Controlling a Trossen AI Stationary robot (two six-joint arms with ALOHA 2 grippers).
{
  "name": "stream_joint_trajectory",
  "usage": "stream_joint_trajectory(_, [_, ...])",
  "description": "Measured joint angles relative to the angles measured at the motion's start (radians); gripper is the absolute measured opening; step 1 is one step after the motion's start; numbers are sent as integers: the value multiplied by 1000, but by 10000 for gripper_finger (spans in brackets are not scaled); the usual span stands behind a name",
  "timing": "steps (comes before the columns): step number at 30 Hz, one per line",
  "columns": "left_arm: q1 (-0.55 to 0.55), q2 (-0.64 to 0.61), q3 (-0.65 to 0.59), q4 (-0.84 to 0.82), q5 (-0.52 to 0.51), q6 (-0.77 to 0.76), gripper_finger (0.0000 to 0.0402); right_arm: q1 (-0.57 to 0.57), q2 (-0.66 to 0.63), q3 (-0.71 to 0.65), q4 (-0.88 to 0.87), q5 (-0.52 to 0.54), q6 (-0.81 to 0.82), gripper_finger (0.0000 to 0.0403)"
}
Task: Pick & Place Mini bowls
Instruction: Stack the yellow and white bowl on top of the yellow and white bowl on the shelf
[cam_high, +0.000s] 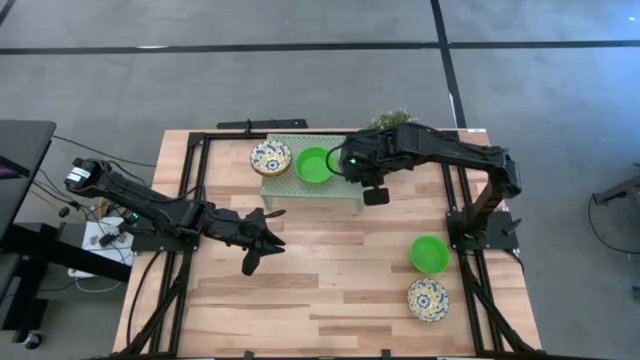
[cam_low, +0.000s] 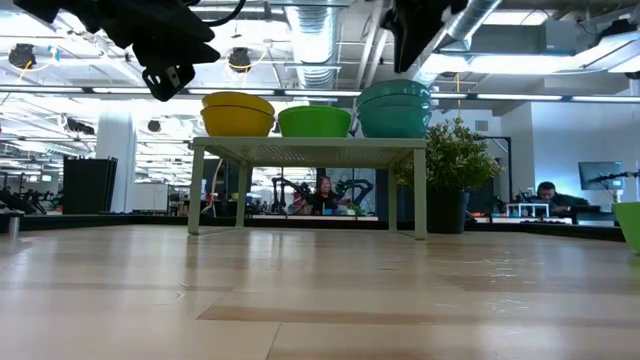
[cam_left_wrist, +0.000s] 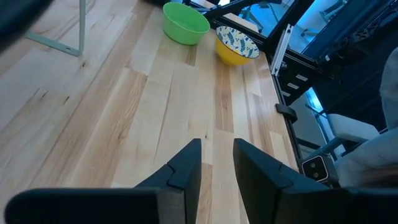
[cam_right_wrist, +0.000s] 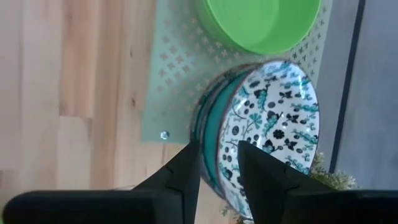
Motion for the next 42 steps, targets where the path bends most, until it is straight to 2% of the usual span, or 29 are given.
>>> stream_joint_trajectory(5, [0,0,0,0,0,0,94,57,0,83,-80,1,34,103])
stream_joint_trajectory(11, [0,0,0,0,0,0,94,162,-12,161,-173,-2,238,103])
stream_joint_trajectory(13, [0,0,0,0,0,0,94,196,-34,152,-175,-56,281,102])
stream_joint_trajectory(15, [-1,0,0,1,0,0,94,225,-60,124,-175,-187,305,102])
stream_joint_trajectory(17, [-6,0,0,5,0,0,94,260,-85,67,-156,-300,306,102])
stream_joint_trajectory(20, [-18,0,0,9,1,0,94,319,-136,-62,-89,-362,341,102])
stream_joint_trajectory(25, [-34,0,0,27,1,0,94,417,-238,-343,24,-367,508,102])
stream_joint_trajectory(32, [-34,0,0,55,0,0,94,521,-360,-697,136,-376,948,102])
stream_joint_trajectory(36, [-34,0,0,60,0,0,94,581,-392,-815,185,-433,1120,102])
stream_joint_trajectory(42, [-34,0,0,62,0,0,94,672,-377,-921,318,-437,1187,102])
